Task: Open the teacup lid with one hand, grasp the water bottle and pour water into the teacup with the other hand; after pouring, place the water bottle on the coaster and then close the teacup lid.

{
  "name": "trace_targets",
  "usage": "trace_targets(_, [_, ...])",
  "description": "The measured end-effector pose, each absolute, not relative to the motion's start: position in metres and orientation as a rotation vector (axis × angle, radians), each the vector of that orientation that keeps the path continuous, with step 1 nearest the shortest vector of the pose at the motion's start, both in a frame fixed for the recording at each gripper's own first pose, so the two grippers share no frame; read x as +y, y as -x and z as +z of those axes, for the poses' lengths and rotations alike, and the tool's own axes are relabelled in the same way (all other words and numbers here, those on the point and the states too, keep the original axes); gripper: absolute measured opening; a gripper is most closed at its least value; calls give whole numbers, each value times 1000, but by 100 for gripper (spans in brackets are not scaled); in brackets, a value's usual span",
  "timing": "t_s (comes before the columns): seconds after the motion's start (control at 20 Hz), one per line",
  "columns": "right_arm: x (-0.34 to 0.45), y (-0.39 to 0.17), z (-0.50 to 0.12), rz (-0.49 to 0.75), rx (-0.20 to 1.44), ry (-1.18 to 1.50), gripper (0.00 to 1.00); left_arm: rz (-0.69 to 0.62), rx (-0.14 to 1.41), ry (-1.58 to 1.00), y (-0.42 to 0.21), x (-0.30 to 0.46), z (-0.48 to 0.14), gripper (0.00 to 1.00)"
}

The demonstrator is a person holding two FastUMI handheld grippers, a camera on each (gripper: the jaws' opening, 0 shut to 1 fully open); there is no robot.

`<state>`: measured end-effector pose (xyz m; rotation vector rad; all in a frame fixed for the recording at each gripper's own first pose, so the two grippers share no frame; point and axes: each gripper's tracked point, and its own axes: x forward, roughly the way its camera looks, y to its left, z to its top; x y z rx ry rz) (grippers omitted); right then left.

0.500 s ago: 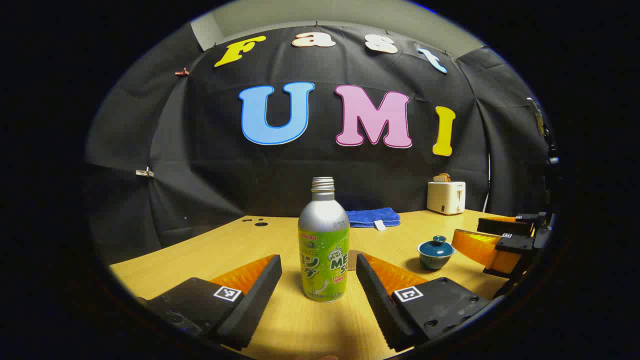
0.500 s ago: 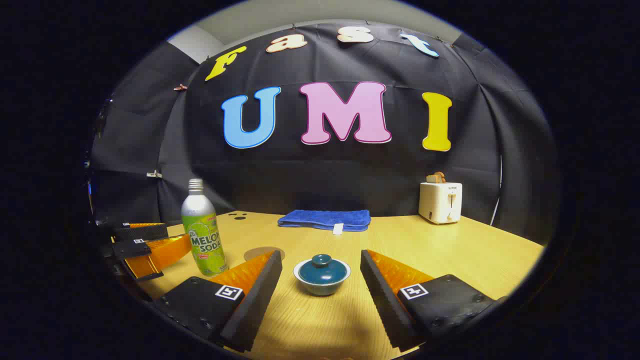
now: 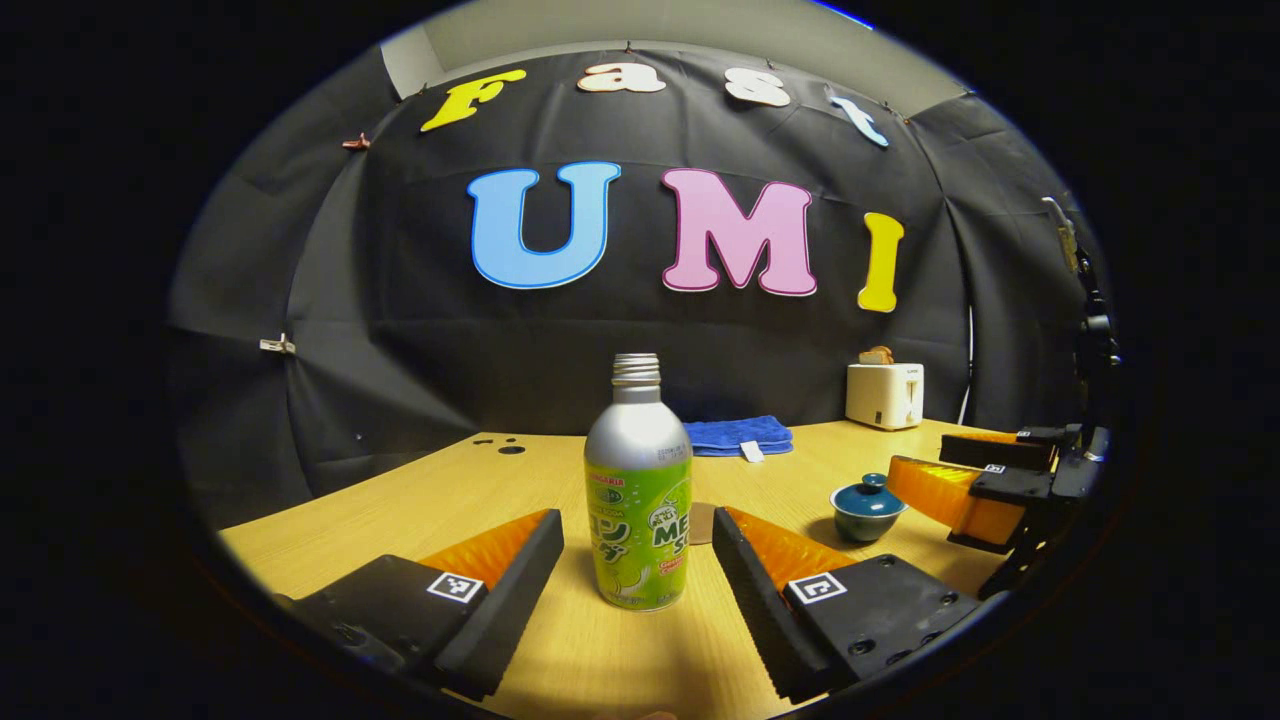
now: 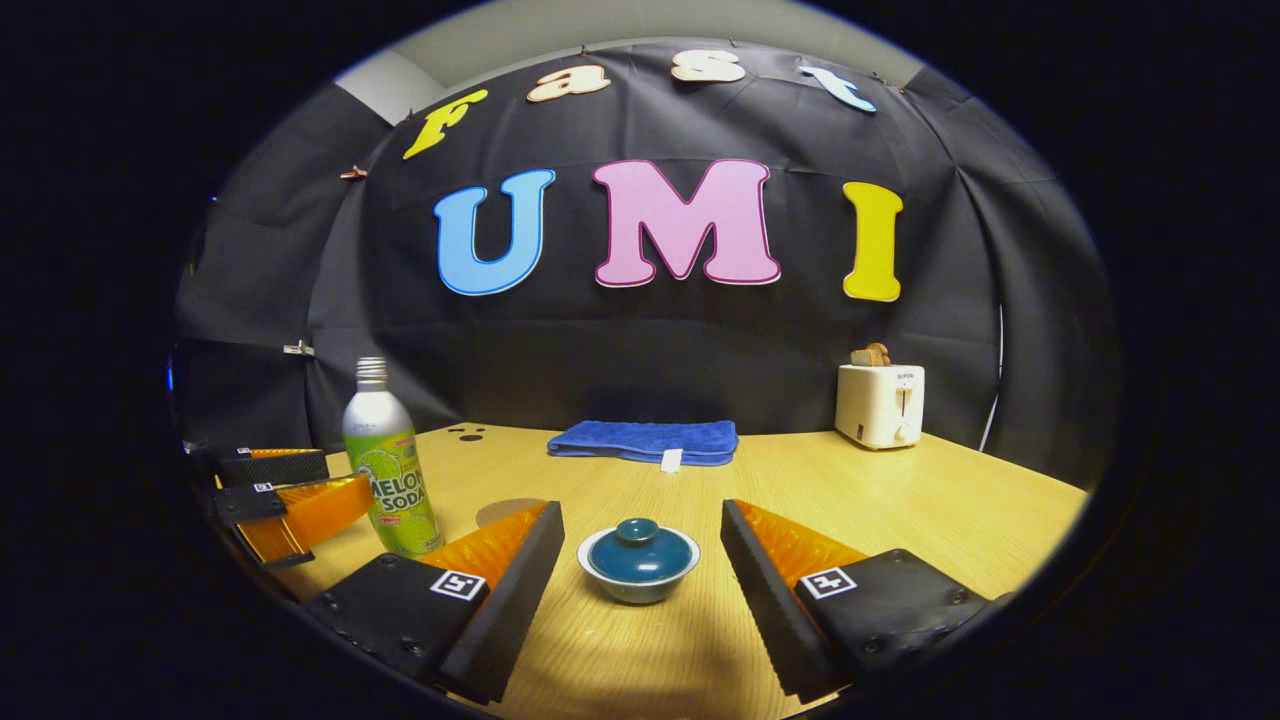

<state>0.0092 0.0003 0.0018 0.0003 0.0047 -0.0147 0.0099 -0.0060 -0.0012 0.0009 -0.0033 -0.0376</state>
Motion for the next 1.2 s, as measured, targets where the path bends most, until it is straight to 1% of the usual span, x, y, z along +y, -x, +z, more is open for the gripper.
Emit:
trace_targets(0.5, [0,-19,2,-21,17,6,98,-37,-4,0,-14,-6,-2,95])
trace_targets(0.8, [3,-52,-17,7,132,78,98,-49,-6,-1,-14,-7,-1,95])
trace_targets(0.9, [0,-62,-20,4,154,81,91,-49,-6,-1,-14,-7,-1,95])
trace_targets(1.0, [0,-70,-23,4,170,104,82,-49,-6,-1,-14,-7,-1,95])
trace_targets(1.05, [0,-74,-25,6,178,121,74,-49,-6,-1,-14,-7,-2,95])
trace_targets(1.2, [5,-79,-30,23,208,174,69,-49,-6,-2,-14,-7,-1,95])
